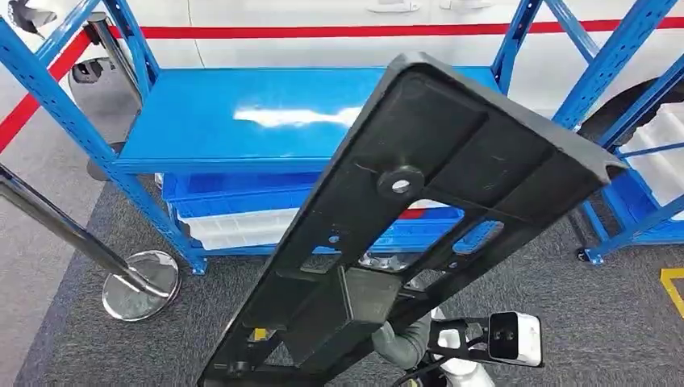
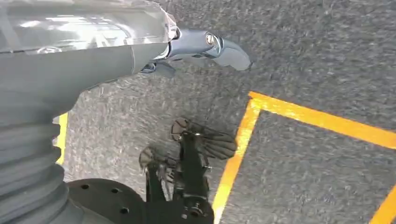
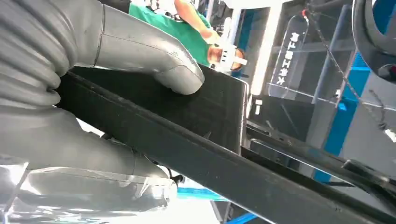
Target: Take the parts from the cabinet and place them on the table.
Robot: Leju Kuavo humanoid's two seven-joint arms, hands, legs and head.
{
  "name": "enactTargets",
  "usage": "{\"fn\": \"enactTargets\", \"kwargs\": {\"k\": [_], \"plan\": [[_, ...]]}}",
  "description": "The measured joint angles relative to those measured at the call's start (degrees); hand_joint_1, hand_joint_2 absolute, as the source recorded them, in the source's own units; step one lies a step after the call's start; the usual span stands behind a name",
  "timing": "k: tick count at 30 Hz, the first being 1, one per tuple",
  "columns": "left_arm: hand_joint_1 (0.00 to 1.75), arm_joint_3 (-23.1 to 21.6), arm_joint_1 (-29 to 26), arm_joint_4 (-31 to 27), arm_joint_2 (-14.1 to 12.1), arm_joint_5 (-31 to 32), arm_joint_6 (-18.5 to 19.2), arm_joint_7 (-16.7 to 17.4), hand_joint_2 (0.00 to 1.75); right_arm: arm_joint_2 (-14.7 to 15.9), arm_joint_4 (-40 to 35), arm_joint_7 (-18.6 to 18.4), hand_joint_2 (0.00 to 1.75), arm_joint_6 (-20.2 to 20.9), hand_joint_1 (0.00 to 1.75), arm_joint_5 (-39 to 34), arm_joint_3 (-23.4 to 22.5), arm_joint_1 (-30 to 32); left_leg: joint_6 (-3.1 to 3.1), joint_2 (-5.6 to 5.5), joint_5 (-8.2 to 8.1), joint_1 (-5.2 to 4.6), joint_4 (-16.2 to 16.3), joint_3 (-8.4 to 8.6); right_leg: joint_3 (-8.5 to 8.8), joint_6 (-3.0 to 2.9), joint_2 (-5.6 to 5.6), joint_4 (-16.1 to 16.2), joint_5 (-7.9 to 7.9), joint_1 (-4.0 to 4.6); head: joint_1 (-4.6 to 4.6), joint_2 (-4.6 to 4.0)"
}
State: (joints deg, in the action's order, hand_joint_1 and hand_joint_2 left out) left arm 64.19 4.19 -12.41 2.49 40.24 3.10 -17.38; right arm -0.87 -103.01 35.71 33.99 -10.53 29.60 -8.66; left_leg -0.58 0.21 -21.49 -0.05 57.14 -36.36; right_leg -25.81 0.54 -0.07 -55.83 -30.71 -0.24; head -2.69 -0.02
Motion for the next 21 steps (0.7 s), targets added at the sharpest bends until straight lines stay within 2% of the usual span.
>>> {"fn": "enactTargets", "kwargs": {"k": [3,4,5,6,7,8,9,10,11,12,13,14,15,16,19,20,21], "plan": [[0.0,0.0,0.0,0.0,0.0,0.3,-0.2,0.5,1.75,0.0,0.0,0.0,1.75,-1.4,1.75,-0.9,0.0,-0.4,1.05,0.03,1.47,0.43,-0.3,-0.02,-0.99,-1.01,-0.03,-0.7,0.81,0.54,-0.02,0.0],[0.0,0.0,-0.3,0.0,0.0,0.7,-0.2,0.9,1.75,0.0,0.0,0.0,1.75,-2.2,1.75,-1.4,0.0,-0.4,1.54,-0.04,1.85,0.31,-0.4,-0.38,-1.44,-1.72,0.06,-0.3,1.71,0.13,0.0,0.0],[0.0,0.0,-0.3,0.0,-0.1,1.3,-0.2,1.1,1.75,0.0,-0.1,0.0,1.75,-2.9,1.75,-1.7,0.0,-0.5,1.64,-0.17,0.11,0.62,0.5,-1.0,-2.22,-2.22,0.51,-0.2,2.48,0.07,-0.02,0.0],[0.0,0.0,-0.4,0.0,-0.1,1.8,-0.2,1.4,1.75,0.0,-0.2,0.0,1.75,-3.3,1.75,-1.9,0.0,-0.5,1.77,-0.17,-3.06,0.61,2.6,-1.95,-3.01,-2.76,0.5,-0.2,3.11,0.11,-0.02,0.0],[0.0,0.0,-0.6,0.0,-0.1,2.1,-0.2,1.5,1.75,0.0,-0.4,0.0,1.75,-3.6,1.75,-1.9,0.0,-0.3,2.04,-0.15,-7.08,0.69,6.9,-3.24,-3.91,-2.9,0.49,-0.2,3.91,0.23,-0.02,0.0],[0.0,0.0,-0.7,0.0,-0.1,2.4,-0.2,1.8,1.75,0.1,-0.6,0.0,1.75,-3.8,1.75,-1.9,0.0,-0.1,2.26,-0.13,-10.02,0.74,11.4,-4.54,-4.85,-3.02,0.49,-0.3,4.64,0.37,-0.02,0.0],[0.0,0.0,-0.7,0.0,-0.1,2.6,-0.2,2.0,1.75,0.1,-0.9,0.0,1.75,-4.0,1.75,-1.8,0.0,0.4,2.44,-0.12,-11.76,0.75,16.4,-5.48,-6.07,-3.02,0.53,-0.4,5.52,0.56,-0.02,0.0],[0.0,0.0,-0.8,0.0,-0.1,2.6,-0.3,2.2,1.75,0.1,-1.0,0.0,1.75,-4.1,1.75,-1.6,0.0,0.8,2.43,-0.12,-11.39,0.75,18.4,-5.39,-6.89,-2.97,0.56,-0.4,6.12,0.66,-0.02,0.0],[0.0,0.0,-0.8,0.0,-0.1,2.6,-0.5,2.5,1.75,0.2,-1.0,0.0,1.75,-4.2,1.75,-1.6,0.0,1.1,2.37,-0.12,-9.84,0.74,18.5,-4.37,-7.84,-2.89,0.59,-0.5,6.71,0.72,-0.02,0.0],[0.0,0.0,-0.8,0.0,-0.1,2.6,-0.7,2.9,1.75,0.2,-1.1,0.0,1.75,-4.5,1.75,-1.5,-0.2,1.3,2.21,-0.13,-7.28,0.73,16.0,-1.82,-9.03,-2.79,0.61,-0.7,7.44,0.77,-0.02,0.0],[0.0,0.0,-0.8,0.0,-0.1,2.6,-0.8,3.0,1.75,0.2,-1.2,0.0,1.75,-4.7,1.75,-1.5,-0.4,1.4,1.96,-0.13,-5.7,0.72,11.9,1.43,-10.01,-2.68,0.59,-1.0,8.08,0.78,-0.02,0.0],[0.0,0.0,-0.7,0.0,-0.1,2.6,-0.8,3.1,1.75,0.2,-1.3,0.0,1.75,-4.7,1.75,-1.5,-0.6,1.5,1.66,-0.13,-5.67,0.67,6.6,5.51,-10.81,-2.52,0.5,-1.2,8.64,0.79,-0.02,0.0],[0.0,0.0,-0.6,0.0,-0.1,2.6,-0.8,3.1,1.75,0.2,-1.6,0.0,1.75,-4.8,1.75,-1.4,-0.8,1.7,1.31,-0.13,-8.31,0.32,0.4,10.05,-11.39,-2.17,0.45,-1.5,9.07,1.03,-0.02,0.0],[0.0,0.0,-0.5,0.0,-0.1,2.7,-0.8,3.2,1.75,0.2,-1.8,0.0,1.75,-4.9,1.75,-1.1,-1.2,1.8,1.02,-0.18,-8.74,0.2,-1.4,10.81,-11.34,-1.79,0.64,-1.5,9.71,0.96,-0.02,0.0],[0.0,0.0,-0.6,0.0,-0.1,3.0,-0.8,3.2,1.75,0.3,-2.1,0.0,1.75,-5.3,1.75,-0.4,-1.7,1.9,0.01,-0.19,-7.56,-0.09,-1.6,9.77,-11.37,-0.86,0.71,-1.1,11.18,0.72,0.0,0.0],[0.0,0.0,-0.7,0.0,0.0,3.1,-0.7,3.3,1.75,0.4,-2.2,0.0,1.75,-5.4,1.75,-0.2,-2.0,2.1,-0.37,0.28,-6.64,0.41,-2.0,9.39,-11.76,-0.48,0.54,-1.9,9.99,0.59,-0.02,0.0],[0.0,0.0,-0.6,0.0,0.0,3.2,-0.7,3.3,1.75,0.4,-2.3,0.0,1.75,-5.4,1.75,0.0,-2.3,2.2,-0.94,0.34,-5.97,0.32,-2.0,8.64,-12.55,-0.16,0.32,-3.8,6.74,0.49,0.0,0.0]]}}
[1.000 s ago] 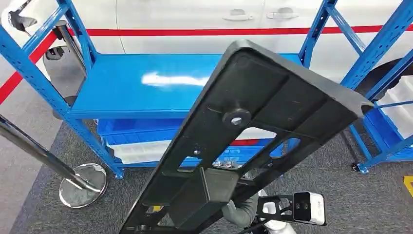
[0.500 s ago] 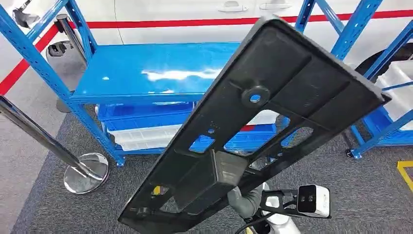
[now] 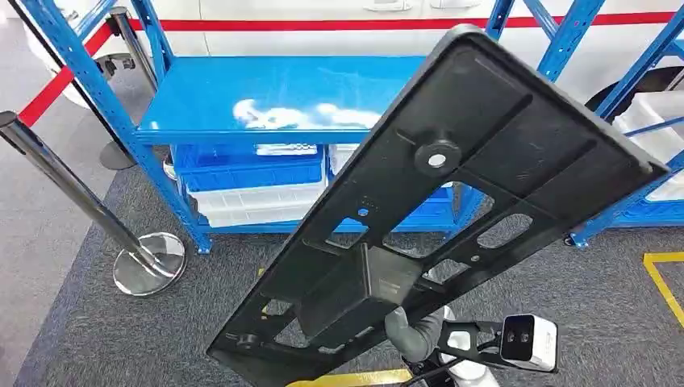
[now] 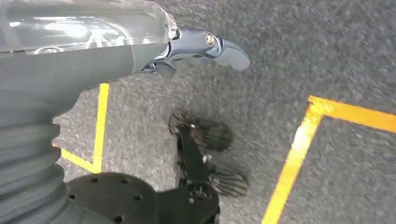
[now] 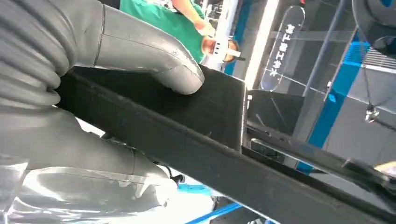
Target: Take the parts from the cabinet and place them on the table.
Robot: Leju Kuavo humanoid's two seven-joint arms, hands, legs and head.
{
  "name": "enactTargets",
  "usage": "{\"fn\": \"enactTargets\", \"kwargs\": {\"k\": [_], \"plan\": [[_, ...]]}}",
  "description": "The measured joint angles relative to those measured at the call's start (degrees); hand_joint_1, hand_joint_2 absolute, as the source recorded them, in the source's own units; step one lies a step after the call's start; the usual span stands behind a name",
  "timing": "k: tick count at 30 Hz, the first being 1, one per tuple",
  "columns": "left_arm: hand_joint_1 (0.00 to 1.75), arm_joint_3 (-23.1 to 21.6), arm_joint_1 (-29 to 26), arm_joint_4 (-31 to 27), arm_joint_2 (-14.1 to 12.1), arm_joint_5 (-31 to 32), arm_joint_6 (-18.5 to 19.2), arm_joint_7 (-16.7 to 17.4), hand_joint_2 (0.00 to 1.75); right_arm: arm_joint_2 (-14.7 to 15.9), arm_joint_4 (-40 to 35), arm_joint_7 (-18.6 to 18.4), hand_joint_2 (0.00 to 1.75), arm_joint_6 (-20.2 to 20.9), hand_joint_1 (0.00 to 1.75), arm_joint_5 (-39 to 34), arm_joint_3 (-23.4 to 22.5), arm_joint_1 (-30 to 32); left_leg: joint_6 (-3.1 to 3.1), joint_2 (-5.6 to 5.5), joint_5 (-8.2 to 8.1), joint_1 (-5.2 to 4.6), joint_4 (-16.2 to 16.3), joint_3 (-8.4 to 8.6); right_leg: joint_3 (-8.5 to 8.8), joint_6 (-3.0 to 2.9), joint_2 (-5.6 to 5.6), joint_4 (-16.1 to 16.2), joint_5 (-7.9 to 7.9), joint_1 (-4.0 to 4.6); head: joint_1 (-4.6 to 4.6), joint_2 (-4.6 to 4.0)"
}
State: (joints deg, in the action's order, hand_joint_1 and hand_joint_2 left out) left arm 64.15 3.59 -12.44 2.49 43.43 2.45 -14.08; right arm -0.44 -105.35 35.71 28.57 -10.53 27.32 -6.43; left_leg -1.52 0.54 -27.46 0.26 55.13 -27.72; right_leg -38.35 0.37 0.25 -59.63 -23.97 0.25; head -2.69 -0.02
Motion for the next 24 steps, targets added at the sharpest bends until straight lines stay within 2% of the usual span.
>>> {"fn": "enactTargets", "kwargs": {"k": [1,2,3,4,5,6,7,8,9,10,11,13,14,15,16,17,18,19,20,21,22,23,24], "plan": [[0.0,0.0,0.1,0.0,0.0,0.1,0.0,0.0,1.75,0.2,-0.3,0.0,1.75,0.0,1.75,0.3,-0.3,0.3,-0.16,0.01,0.66,-0.05,0.0,-0.8,-1.02,0.22,-0.08,-3.4,-3.65,-0.11,-0.02,0.0],[0.0,0.0,0.1,0.0,0.0,0.2,0.0,0.0,1.75,0.3,-0.7,0.0,1.75,0.0,1.75,0.8,-0.5,0.7,-0.2,0.01,1.45,-0.14,0.0,-1.61,-2.38,0.47,-0.12,-8.3,-7.17,-0.27,-0.02,0.0],[0.0,0.0,0.0,0.0,0.0,0.3,0.0,0.0,1.75,0.3,-0.9,0.0,1.75,0.3,1.75,1.0,-0.6,1.0,-0.15,0.02,2.07,-0.19,0.1,-2.47,-3.29,0.64,-0.14,-12.0,-8.98,-0.41,-0.02,0.0],[0.0,0.0,0.0,0.0,0.0,0.4,-0.2,0.0,1.75,0.5,-1.3,0.0,1.75,1.1,1.75,1.1,-0.7,1.5,-0.08,0.02,2.55,-0.22,0.2,-3.58,-3.73,0.81,-0.14,-15.4,-9.28,-0.56,-0.02,0.0],[0.0,0.0,0.0,0.0,0.0,0.4,-0.6,-0.1,1.75,0.5,-1.5,0.0,1.75,1.9,1.75,1.4,-0.9,2.1,0.08,0.02,3.17,-0.21,0.3,-4.58,-2.96,0.92,-0.14,-15.9,-7.68,-0.67,-0.02,0.0],[0.0,0.0,-0.1,0.0,0.0,0.4,-1.0,-0.1,1.75,0.6,-1.8,0.0,1.75,2.7,1.75,1.6,-1.1,2.5,0.25,0.02,3.7,-0.19,0.4,-5.43,-1.17,0.96,-0.13,-14.3,-5.28,-0.81,-0.02,0.0],[0.0,0.0,-0.1,0.0,0.0,0.4,-1.3,-0.1,1.75,0.6,-2.2,0.0,1.75,3.5,1.75,1.7,-1.3,2.8,0.44,0.01,4.19,-0.17,0.6,-6.25,1.72,0.96,-0.13,-10.8,-2.96,-0.99,-0.02,0.0],[0.0,0.0,-0.1,0.0,0.0,0.4,-1.6,0.0,1.75,0.6,-2.6,0.0,1.75,4.2,1.75,1.8,-1.5,2.9,0.7,0.0,4.61,-0.16,0.9,-6.92,5.92,0.88,-0.13,-5.2,-2.32,-1.09,-0.02,0.0],[0.0,0.0,-0.1,0.0,0.0,0.4,-1.7,0.0,1.75,0.6,-2.9,0.0,1.75,4.6,1.75,1.8,-1.6,2.8,0.93,-0.01,4.83,-0.17,1.3,-7.16,9.08,0.68,-0.16,-0.5,-4.38,-1.09,-0.02,0.0],[0.0,0.0,0.0,0.0,0.0,0.4,-1.9,0.2,1.75,0.6,-3.3,0.0,1.75,5.1,1.75,1.9,-1.8,2.8,1.25,-0.03,5.06,-0.31,1.6,-7.48,11.32,0.08,-0.27,3.4,-6.04,-0.61,-0.04,0.0],[0.0,0.0,0.0,0.0,-0.1,0.5,-1.9,0.2,1.75,0.6,-3.4,0.0,1.75,5.4,1.75,2.0,-2.1,2.8,1.66,-0.01,5.4,-0.29,1.5,-7.43,11.04,-0.19,-0.28,3.1,-5.87,-0.49,0.0,0.0],[0.0,0.0,0.0,0.0,-0.2,0.5,-2.0,0.4,1.75,0.6,-3.7,0.0,1.75,6.0,1.75,1.8,-3.0,2.7,2.5,-0.03,6.14,-0.1,1.2,-7.49,10.68,-1.26,-0.25,3.2,-5.38,-0.29,-0.02,0.0],[0.0,0.0,-0.1,0.0,-0.3,0.4,-2.0,0.5,1.75,0.6,-3.8,0.0,1.75,6.0,1.75,1.7,-3.3,2.6,2.72,-0.1,5.96,0.07,1.7,-7.89,10.53,-1.99,-0.06,3.8,-4.63,-0.69,-0.02,0.0],[0.0,0.1,-0.1,0.0,-0.4,0.4,-2.0,0.5,1.75,0.6,-3.8,0.0,1.75,6.1,1.75,1.6,-3.5,2.3,2.84,-0.14,4.16,0.17,3.1,-8.66,10.22,-2.43,0.06,3.8,-4.3,-0.57,-0.02,0.0],[0.0,0.1,-0.1,0.0,-0.3,0.4,-2.1,0.5,1.75,0.7,-3.8,0.0,1.75,6.3,1.75,1.4,-3.8,2.0,2.98,-0.15,1.36,0.26,6.6,-10.02,9.81,-2.78,0.1,3.7,-4.0,-0.52,-0.02,0.0],[0.0,0.1,-0.1,0.0,-0.3,0.4,-2.2,0.5,1.75,0.7,-3.7,0.0,1.75,6.6,1.75,1.4,-4.2,1.9,3.19,-0.15,-1.68,0.33,11.9,-12.02,9.38,-2.91,0.16,3.7,-3.67,-0.36,-0.02,0.0],[0.0,0.1,-0.1,0.0,-0.4,0.4,-2.3,0.5,1.75,0.7,-3.7,0.0,1.75,6.7,1.75,1.3,-4.6,1.9,3.34,-0.15,-3.64,0.35,16.3,-13.65,9.04,-2.98,0.2,3.7,-3.45,-0.22,-0.02,0.0],[0.0,0.1,-0.2,0.0,-0.4,0.4,-2.4,0.5,1.75,0.8,-3.6,0.0,1.75,6.9,1.75,1.2,-4.9,1.8,3.43,-0.15,-4.72,0.35,20.1,-14.78,8.71,-2.93,0.22,3.6,-3.21,-0.08,-0.02,0.0],[0.0,0.1,-0.2,0.0,-0.5,0.5,-2.4,0.4,1.75,1.0,-3.4,0.0,1.75,6.9,1.75,1.1,-5.2,1.5,3.39,-0.15,-4.24,0.35,20.4,-14.49,8.5,-2.87,0.21,3.5,-3.07,-0.02,-0.02,0.0],[0.0,0.1,-0.2,0.0,-0.6,0.6,-2.4,0.4,1.75,1.1,-3.2,0.0,1.75,6.9,1.75,1.1,-5.4,1.2,3.3,-0.15,-2.87,0.35,18.4,-13.01,8.36,-2.82,0.21,3.4,-3.01,0.02,-0.02,0.0],[0.0,0.1,-0.2,0.0,-0.6,0.9,-2.4,0.4,1.75,1.2,-3.1,0.0,1.75,6.9,1.75,1.0,-5.7,0.8,3.1,-0.15,-0.51,0.34,13.6,-9.98,8.29,-2.79,0.2,3.3,-2.98,0.04,-0.02,0.0],[0.0,0.1,-0.1,0.0,-0.7,1.0,-2.3,0.4,1.75,1.3,-3.0,0.0,1.75,6.9,1.75,1.0,-5.8,0.4,2.81,-0.23,1.81,0.34,7.3,-6.33,8.33,-2.69,0.12,3.1,-3.04,0.07,-0.02,0.0],[0.0,0.1,0.0,0.0,-1.0,1.1,-2.3,0.4,1.75,1.3,-2.9,0.0,1.75,6.8,1.75,0.9,-5.9,0.1,2.52,-1.49,2.2,0.35,3.0,-4.09,8.22,-2.46,-0.31,3.0,-3.1,-0.02,-0.02,0.0]]}}
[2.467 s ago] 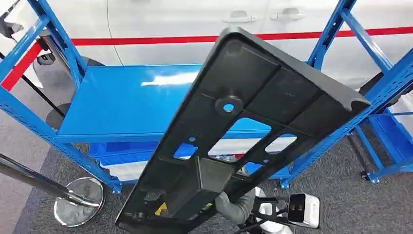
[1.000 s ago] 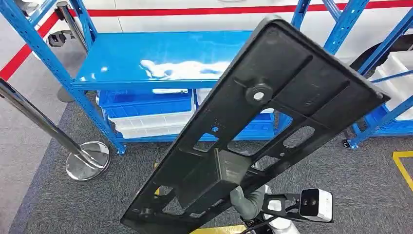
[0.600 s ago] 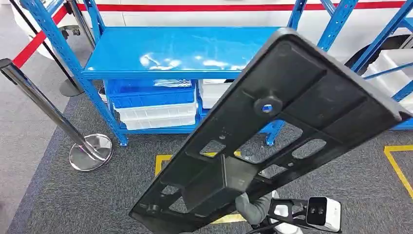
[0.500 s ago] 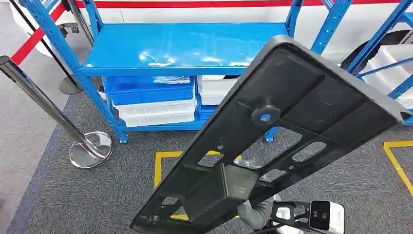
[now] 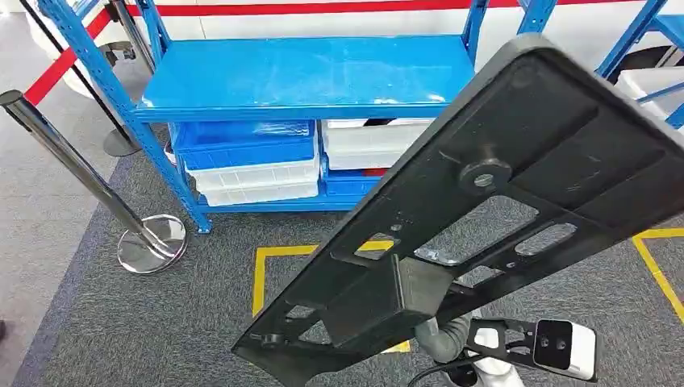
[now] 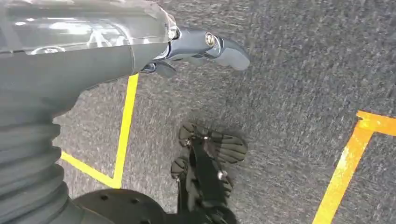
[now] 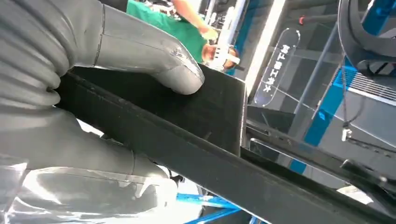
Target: Take the parts from the cabinet and place them on the table.
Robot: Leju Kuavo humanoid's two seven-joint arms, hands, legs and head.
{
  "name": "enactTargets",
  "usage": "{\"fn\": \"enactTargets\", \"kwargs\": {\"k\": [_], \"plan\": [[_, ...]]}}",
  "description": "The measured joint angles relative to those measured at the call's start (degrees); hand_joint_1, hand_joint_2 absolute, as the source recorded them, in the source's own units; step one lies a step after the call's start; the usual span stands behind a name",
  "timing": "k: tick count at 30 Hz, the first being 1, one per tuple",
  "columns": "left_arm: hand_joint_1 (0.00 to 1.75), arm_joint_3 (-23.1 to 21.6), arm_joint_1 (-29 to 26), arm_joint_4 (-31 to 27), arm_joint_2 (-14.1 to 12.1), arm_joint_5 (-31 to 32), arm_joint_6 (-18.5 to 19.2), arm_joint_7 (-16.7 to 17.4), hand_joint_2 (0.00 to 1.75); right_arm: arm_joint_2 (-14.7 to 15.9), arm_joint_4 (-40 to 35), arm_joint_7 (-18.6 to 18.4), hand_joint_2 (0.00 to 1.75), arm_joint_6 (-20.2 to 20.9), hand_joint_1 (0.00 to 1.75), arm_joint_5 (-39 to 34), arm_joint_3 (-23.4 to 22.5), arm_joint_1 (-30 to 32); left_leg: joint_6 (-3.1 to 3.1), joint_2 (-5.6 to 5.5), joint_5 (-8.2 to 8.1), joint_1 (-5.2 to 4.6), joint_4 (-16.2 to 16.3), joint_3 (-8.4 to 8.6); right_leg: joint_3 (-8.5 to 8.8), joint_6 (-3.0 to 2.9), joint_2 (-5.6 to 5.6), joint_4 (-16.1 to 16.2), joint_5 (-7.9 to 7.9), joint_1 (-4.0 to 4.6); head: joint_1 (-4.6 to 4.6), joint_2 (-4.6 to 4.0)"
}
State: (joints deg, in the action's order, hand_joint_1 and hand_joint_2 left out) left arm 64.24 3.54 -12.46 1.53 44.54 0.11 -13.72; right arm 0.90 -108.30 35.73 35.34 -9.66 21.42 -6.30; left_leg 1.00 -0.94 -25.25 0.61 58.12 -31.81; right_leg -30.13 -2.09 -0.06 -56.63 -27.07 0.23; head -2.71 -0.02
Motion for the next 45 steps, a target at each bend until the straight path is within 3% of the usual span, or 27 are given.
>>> {"fn": "enactTargets", "kwargs": {"k": [2,4,6,9,10,11,12,14,15,16,17,20,22,23,25,26,28,30,31,35,36,37,38,40,41,43,45], "plan": [[0.0,0.0,-0.1,0.0,-0.2,0.5,0.2,0.0,1.75,0.3,0.0,0.0,1.75,-0.3,1.75,-0.5,0.0,-0.8,-0.36,-0.81,-0.33,-0.07,-1.1,0.96,-0.51,0.72,-0.15,-0.2,0.3,0.01,0.0,0.0],[0.0,0.0,-0.1,0.0,-0.7,1.0,0.5,0.0,1.75,0.4,0.0,0.0,1.75,-1.3,1.75,-1.2,-0.1,-1.2,-0.81,-0.11,-0.57,-0.45,-1.5,0.78,-0.76,1.24,-0.74,0.0,0.54,-0.02,0.0,0.0],[0.0,0.0,0.2,0.0,-1.0,1.5,0.5,0.2,1.75,1.0,-0.3,0.0,1.75,-1.9,1.75,-2.0,-0.5,-1.4,-1.63,0.82,-0.01,0.13,-2.5,1.01,-1.37,1.98,-0.68,-1.4,-0.65,0.02,0.0,0.0],[0.0,0.0,0.3,0.0,-1.5,1.7,0.1,0.6,1.75,2.0,-0.7,0.0,1.75,-1.4,1.75,-3.0,-1.6,-1.5,-1.97,1.85,-0.03,-0.04,-2.5,0.88,-7.78,2.59,-0.56,-14.2,-6.98,-0.32,0.0,0.0],[0.0,0.0,0.3,0.0,-1.7,1.7,-0.1,0.7,1.75,2.4,-0.7,0.0,1.75,-1.0,1.75,-3.3,-2.0,-1.3,-2.01,2.23,-0.07,-0.08,-2.4,0.84,-9.76,2.72,-0.53,-17.8,-7.93,-0.47,0.0,0.0],[0.0,0.0,0.3,0.0,-2.0,1.7,-0.3,0.9,1.75,2.8,-0.7,0.0,1.75,-0.5,1.75,-3.5,-2.5,-1.1,-2.05,2.62,-0.12,-0.1,-2.4,0.87,-10.58,2.79,-0.47,-19.0,-7.39,-0.61,0.0,0.0],[0.0,0.0,0.3,0.0,-2.1,1.7,-0.5,1.1,1.75,3.1,-0.7,0.0,1.75,0.2,1.75,-3.5,-3.0,-0.9,-1.97,2.94,-0.2,-0.09,-2.3,0.91,-10.02,2.86,-0.3,-17.2,-5.58,-0.67,0.0,0.0],[0.0,0.0,0.5,0.0,-2.3,1.6,-1.2,1.4,1.75,3.3,-0.7,0.0,1.75,1.8,1.75,-3.2,-3.6,-0.8,-1.72,3.65,-0.62,-0.07,-2.0,1.19,-5.43,2.77,0.86,-7.2,0.26,-0.85,0.0,0.0],[0.0,0.0,0.5,0.0,-2.5,1.5,-1.5,1.5,1.75,3.3,-0.7,0.0,1.75,2.5,1.75,-2.7,-3.9,-0.8,-1.39,3.84,-0.88,-0.21,-1.8,1.29,-3.27,2.62,3.04,-2.5,2.13,-0.8,0.0,0.0],[0.0,0.0,0.5,0.0,-2.6,1.5,-1.7,1.6,1.75,3.3,-0.7,0.0,1.75,2.9,1.75,-2.1,-4.0,-0.8,-1.03,4.19,-1.12,-0.68,-1.4,1.12,-2.93,2.43,4.54,-1.4,1.18,0.11,0.0,0.0],[0.0,0.0,0.5,0.0,-2.8,1.6,-1.7,1.6,1.75,3.3,-0.7,0.0,1.75,3.1,1.75,-1.7,-4.1,-0.7,-0.82,4.49,-1.16,-0.68,-1.3,0.97,-3.23,1.71,3.68,-1.5,1.33,-0.19,-0.02,0.0],[0.0,0.0,0.6,-0.1,-3.0,2.4,-1.7,1.6,1.75,3.3,-0.8,0.0,1.75,2.0,1.75,0.6,-4.1,-0.5,0.05,6.13,-1.51,-0.54,-1.2,1.18,-3.54,0.66,2.07,-1.3,1.58,0.05,0.0,0.0],[0.0,-0.1,0.8,-0.1,-3.1,3.1,-1.6,1.6,1.75,3.1,-1.3,0.0,1.75,0.5,1.75,2.2,-4.1,-0.7,0.51,2.91,-4.16,-0.2,1.9,-0.06,-3.38,-0.11,1.3,-1.0,1.81,-0.25,0.0,0.0],[0.0,-0.1,0.8,-0.1,-3.2,3.6,-1.6,1.6,1.75,3.0,-1.3,0.0,1.75,-0.7,1.75,2.9,-3.8,-0.9,0.57,2.09,-6.56,-0.07,6.4,-2.0,-3.39,-0.34,0.84,-1.0,1.87,-0.21,0.0,0.0],[0.0,-0.1,0.7,-0.1,-3.6,4.1,-1.7,1.5,1.75,3.0,-1.3,0.0,1.75,-3.2,1.75,4.2,-2.8,-0.9,0.73,1.52,-10.3,-0.07,15.9,-6.51,-3.45,-0.54,-0.41,-1.1,1.95,0.05,0.0,0.0],[0.0,-0.2,0.8,-0.1,-3.7,4.1,-1.9,1.5,1.75,3.0,-1.3,0.0,1.75,-4.1,1.75,4.7,-2.3,-0.9,0.7,1.5,-10.39,-0.07,18.2,-7.73,-3.44,-0.59,-1.04,-1.1,1.99,0.16,0.0,0.0],[0.0,-0.1,0.8,-0.1,-3.8,4.1,-2.2,1.5,1.75,3.0,-1.5,0.0,1.75,-5.3,1.75,5.0,-1.0,-1.0,0.3,1.35,-6.58,-0.08,13.6,-5.83,-3.25,-0.57,-2.38,-1.2,2.0,0.25,0.0,0.0],[0.0,-0.2,0.9,-0.1,-3.8,4.1,-2.3,1.5,1.75,3.0,-1.8,0.0,1.75,-5.6,1.75,5.2,-0.1,-1.3,-0.24,-0.23,-1.03,-0.06,2.6,-0.61,-3.03,-0.48,-3.66,-1.4,1.95,0.22,0.0,0.0],[0.0,-0.1,1.0,-0.1,-3.9,4.1,-2.6,1.6,1.75,3.0,-1.9,0.0,1.75,-5.8,1.75,5.3,0.3,-1.4,-0.49,-2.67,-1.6,-0.06,0.3,0.5,-3.17,-0.21,-4.14,-1.5,1.99,0.28,0.0,0.0],[0.0,-0.2,1.0,-0.1,-3.8,4.9,-3.2,1.5,1.75,3.0,-2.6,0.0,1.75,-8.2,1.75,5.7,1.8,-1.7,-1.02,-1.36,-1.14,-0.47,-0.8,0.61,-4.15,1.4,-6.21,-1.4,2.7,-0.25,0.0,0.0],[0.0,-0.4,1.0,-0.1,-3.6,5.6,-3.3,1.8,1.75,3.1,-3.0,0.0,1.75,-9.2,1.75,6.0,2.1,-1.7,-1.62,-0.62,-0.56,0.17,-1.6,0.74,-4.26,1.68,-5.49,-1.8,2.32,-0.1,0.0,0.0],[0.0,-0.6,1.1,-0.1,-3.6,6.0,-3.3,2.0,1.75,3.2,-3.2,0.0,1.75,-9.6,1.75,6.0,2.3,-1.8,-1.93,-0.14,-0.39,-0.05,-1.8,0.79,-4.83,1.86,-2.84,-3.2,0.97,0.06,0.0,0.0],[0.0,-0.9,0.9,-0.1,-3.5,6.3,-3.4,2.2,1.75,3.3,-3.4,0.0,1.75,-10.0,1.75,6.2,2.6,-2.0,-2.13,0.4,-0.29,-0.14,-1.9,0.67,-6.49,2.11,-1.31,-6.7,-1.43,0.0,0.0,0.0],[0.0,-1.4,0.5,-0.1,-3.3,6.7,-3.6,2.4,1.75,3.6,-3.5,0.0,1.75,-10.4,1.75,6.4,3.0,-2.0,-2.17,1.72,-0.27,-0.3,-1.8,0.47,-10.66,2.62,-0.61,-15.8,-5.71,-0.31,0.0,0.0],[0.0,-1.5,0.4,-0.1,-3.3,6.9,-3.6,2.6,1.75,3.7,-3.5,0.0,1.75,-10.6,1.75,6.4,3.0,-1.8,-2.17,2.4,-0.27,-0.31,-1.7,0.35,-12.21,2.85,-0.56,-19.1,-6.44,-0.53,0.0,0.0],[0.0,-1.8,0.5,-0.1,-3.2,7.6,-2.9,2.9,1.75,4.3,-3.5,0.0,1.75,-11.7,1.75,6.5,3.3,-1.6,-2.11,3.57,-0.34,-0.3,-1.6,0.33,-10.57,3.15,-0.23,-16.4,-3.77,-0.87,0.0,0.0],[0.0,-2.2,0.5,-0.1,-3.1,7.9,-1.3,3.0,1.75,4.8,-3.6,0.0,1.75,-12.8,1.75,6.6,3.6,-1.5,-1.82,4.54,-0.54,-0.3,-1.4,0.42,-5.02,3.08,1.48,-6.3,0.66,-0.98,0.0,0.0]]}}
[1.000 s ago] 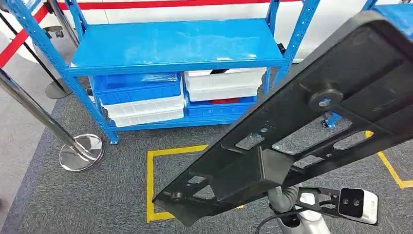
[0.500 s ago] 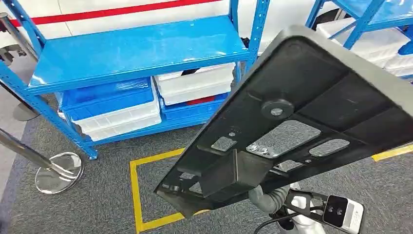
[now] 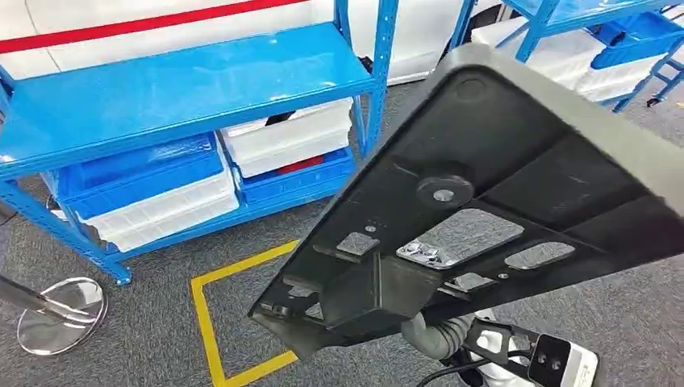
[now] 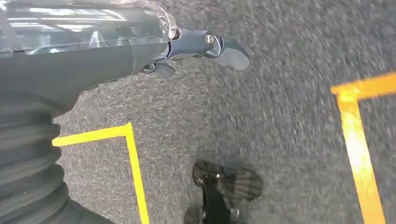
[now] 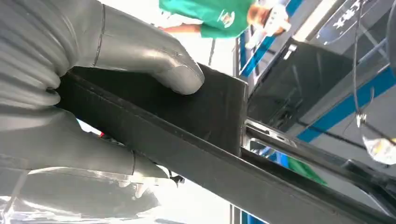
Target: Take the parts from the cabinet and place them on the table.
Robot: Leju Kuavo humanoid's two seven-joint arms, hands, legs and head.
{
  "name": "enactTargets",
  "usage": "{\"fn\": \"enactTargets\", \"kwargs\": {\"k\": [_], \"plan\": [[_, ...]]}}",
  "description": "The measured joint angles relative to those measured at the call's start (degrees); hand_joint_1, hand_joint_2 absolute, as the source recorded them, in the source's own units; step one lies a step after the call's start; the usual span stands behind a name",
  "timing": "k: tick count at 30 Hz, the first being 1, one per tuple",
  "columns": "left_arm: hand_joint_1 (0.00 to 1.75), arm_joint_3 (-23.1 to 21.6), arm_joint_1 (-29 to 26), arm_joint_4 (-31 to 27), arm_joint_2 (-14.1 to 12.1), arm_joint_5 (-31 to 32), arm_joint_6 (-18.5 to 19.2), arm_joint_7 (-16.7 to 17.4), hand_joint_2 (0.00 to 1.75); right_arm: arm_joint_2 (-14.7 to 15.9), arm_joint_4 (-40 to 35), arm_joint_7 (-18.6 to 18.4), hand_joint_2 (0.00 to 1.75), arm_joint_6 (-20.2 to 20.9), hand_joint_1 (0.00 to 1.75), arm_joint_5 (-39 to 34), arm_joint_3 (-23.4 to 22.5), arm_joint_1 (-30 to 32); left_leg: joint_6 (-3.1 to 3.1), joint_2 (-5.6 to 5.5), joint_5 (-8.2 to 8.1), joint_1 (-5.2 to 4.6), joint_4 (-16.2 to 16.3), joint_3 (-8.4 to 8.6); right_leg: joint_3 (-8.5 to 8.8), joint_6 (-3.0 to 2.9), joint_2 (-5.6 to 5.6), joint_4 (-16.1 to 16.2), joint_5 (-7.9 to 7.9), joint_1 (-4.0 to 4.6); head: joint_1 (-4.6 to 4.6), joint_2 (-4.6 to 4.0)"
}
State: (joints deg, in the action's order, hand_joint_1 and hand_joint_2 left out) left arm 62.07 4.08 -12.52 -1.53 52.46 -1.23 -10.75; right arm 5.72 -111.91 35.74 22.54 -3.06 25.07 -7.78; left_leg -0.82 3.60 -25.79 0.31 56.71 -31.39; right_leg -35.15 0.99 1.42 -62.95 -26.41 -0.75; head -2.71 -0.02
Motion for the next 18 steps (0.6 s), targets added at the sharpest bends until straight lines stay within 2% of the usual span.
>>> {"fn": "enactTargets", "kwargs": {"k": [1,2,5,6,7,8,9,10,11,12,13,14,15,16,17,18], "plan": [[0.0,-0.3,0.0,0.0,0.0,0.3,0.8,0.0,1.75,0.2,-0.2,0.0,1.75,-0.4,1.75,0.0,0.1,0.2,0.18,0.3,-0.11,-0.12,0.1,0.1,2.24,-0.3,2.49,4.1,0.39,0.18,0.0,0.0],[0.0,-0.5,0.0,0.0,0.1,0.4,1.5,-0.1,1.75,0.4,-0.5,0.0,1.75,-0.5,1.75,0.1,0.2,0.5,0.58,0.66,-0.34,-0.5,0.4,-0.01,2.28,-0.94,2.4,4.8,0.19,0.79,0.0,0.0],[0.0,-0.9,0.1,0.0,0.2,0.5,2.3,-1.6,1.75,1.2,-0.9,0.0,1.75,0.1,1.75,0.6,0.3,1.8,1.45,2.15,-0.28,-0.43,0.2,0.2,1.79,-1.96,0.55,4.8,0.52,1.03,0.0,0.0],[0.0,-0.9,0.2,0.0,0.3,0.2,2.3,-2.2,1.75,1.5,-1.0,0.0,1.75,0.6,1.75,0.5,0.3,1.9,1.84,2.21,-0.61,-0.35,0.4,0.15,2.01,-2.5,0.01,5.3,0.92,0.64,0.0,0.0],[0.0,-0.9,0.4,0.0,0.3,0.0,2.4,-2.7,1.75,1.7,-1.1,0.0,1.75,1.2,1.75,0.3,0.3,1.9,2.17,0.19,-1.64,0.0,1.6,-0.19,2.0,-2.83,-0.33,5.4,1.1,0.52,0.0,0.0],[0.0,-0.8,0.3,0.0,0.4,-0.3,2.5,-3.0,1.75,1.8,-1.1,0.0,1.75,1.8,1.75,-0.1,0.3,1.8,2.24,-1.56,-3.93,0.08,4.8,-1.48,1.92,-3.23,-0.75,5.4,1.19,0.48,-0.02,0.0],[0.0,-0.8,0.2,0.0,0.4,-0.5,2.4,-3.1,1.75,1.8,-1.1,0.0,1.75,2.2,1.75,-0.4,0.3,1.9,2.38,-2.47,-6.51,0.15,9.5,-3.51,1.86,-3.42,-1.26,5.4,1.25,0.56,0.0,0.0],[0.0,-0.8,0.1,0.0,0.4,-0.7,2.4,-3.2,1.75,1.8,-1.1,0.0,1.75,2.7,1.75,-0.5,0.3,1.9,2.51,-2.91,-8.66,0.16,14.5,-5.77,1.72,-3.52,-1.94,5.4,1.33,0.63,0.0,0.0],[0.0,-0.8,-0.1,0.0,0.4,-0.8,2.4,-3.2,1.75,1.8,-1.1,0.0,1.75,3.0,1.75,-0.5,0.3,1.9,2.56,-3.06,-9.78,0.16,18.2,-7.49,1.62,-3.57,-2.59,5.3,1.38,0.71,0.0,0.0],[0.0,-0.7,-0.2,0.0,0.5,-0.9,2.5,-3.2,1.75,1.8,-1.1,0.0,1.75,3.2,1.75,-0.2,0.3,1.9,2.55,-3.06,-9.42,0.19,19.3,-8.05,1.59,-3.54,-3.29,5.3,1.41,0.74,0.0,0.0],[0.0,-0.7,-0.2,0.0,0.5,-1.0,2.6,-3.3,1.75,1.8,-1.1,0.0,1.75,3.3,1.75,0.2,0.3,1.9,2.46,-3.08,-7.82,0.21,17.4,-7.22,1.61,-3.47,-3.95,5.2,1.46,0.74,0.0,0.0],[0.0,-0.7,-0.1,0.0,0.4,-1.1,2.9,-3.3,1.75,1.8,-1.0,0.0,1.75,3.3,1.75,0.7,0.3,1.8,2.33,-3.23,-5.08,0.24,12.7,-4.94,1.69,-3.4,-4.63,5.1,1.49,0.73,0.0,0.0],[0.0,-0.7,-0.1,0.0,0.4,-1.4,3.2,-3.4,1.75,1.8,-1.0,0.0,1.75,3.3,1.75,1.2,0.3,1.8,2.18,-3.92,-2.37,0.32,7.2,-2.26,1.73,-3.32,-5.19,4.9,1.47,0.7,0.0,0.0],[0.0,-0.7,-0.1,0.0,0.2,-1.4,3.4,-3.5,1.75,1.8,-1.0,0.0,1.75,3.3,1.75,1.5,0.3,1.7,1.97,-6.06,-0.67,0.47,2.1,0.09,1.63,-3.13,-5.69,4.8,1.43,0.63,0.0,0.0],[0.0,-0.6,0.0,0.0,0.2,-1.4,3.6,-3.6,1.75,1.8,-0.9,0.0,1.75,3.3,1.75,1.7,0.3,1.6,1.88,-7.38,-1.56,0.39,0.7,0.53,1.27,-2.68,-6.19,4.5,1.45,0.95,0.0,0.0],[0.0,-0.6,0.0,0.0,0.1,-1.4,3.7,-3.7,1.75,1.8,-0.8,0.0,1.75,3.2,1.75,1.9,0.4,1.5,1.59,-6.75,-1.3,0.35,0.8,0.43,0.98,-2.34,-6.62,4.5,1.64,0.82,-0.02,0.0]]}}
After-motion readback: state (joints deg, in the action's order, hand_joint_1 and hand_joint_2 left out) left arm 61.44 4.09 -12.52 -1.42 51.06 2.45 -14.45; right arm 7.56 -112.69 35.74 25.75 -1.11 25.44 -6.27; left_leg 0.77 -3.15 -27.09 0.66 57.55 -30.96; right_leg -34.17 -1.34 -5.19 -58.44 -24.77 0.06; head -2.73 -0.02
